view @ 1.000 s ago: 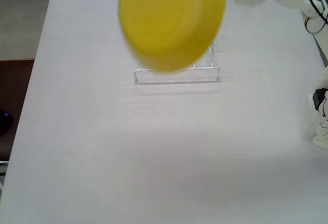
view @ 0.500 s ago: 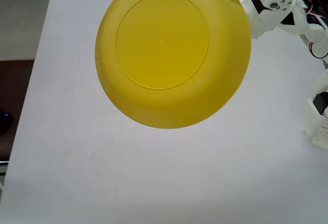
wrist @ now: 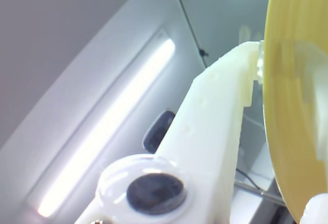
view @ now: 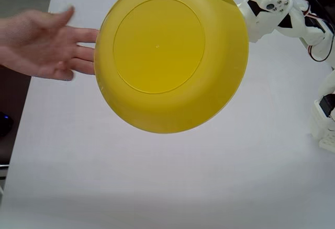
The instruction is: Would you please take all the plates for me?
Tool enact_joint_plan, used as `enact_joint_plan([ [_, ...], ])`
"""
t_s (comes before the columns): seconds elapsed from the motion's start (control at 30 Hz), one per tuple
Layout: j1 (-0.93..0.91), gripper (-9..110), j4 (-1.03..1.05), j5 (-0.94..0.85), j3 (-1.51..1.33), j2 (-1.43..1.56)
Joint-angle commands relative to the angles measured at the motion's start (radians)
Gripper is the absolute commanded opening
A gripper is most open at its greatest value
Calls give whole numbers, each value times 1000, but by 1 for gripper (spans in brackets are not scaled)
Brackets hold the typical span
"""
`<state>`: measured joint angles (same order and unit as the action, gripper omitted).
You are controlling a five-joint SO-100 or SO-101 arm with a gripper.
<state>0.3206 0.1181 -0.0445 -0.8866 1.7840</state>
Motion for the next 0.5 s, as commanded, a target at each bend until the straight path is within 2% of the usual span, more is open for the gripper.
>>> enact_joint_plan([
  [0.0, -12, -1, -41, 2, 8, 15],
  [0.23, -38, 1, -43, 34, -17, 15],
  [0.37, -67, 28, -41, 0, -52, 17],
  [0.47, -84, 34, -31, -6, -69, 18],
])
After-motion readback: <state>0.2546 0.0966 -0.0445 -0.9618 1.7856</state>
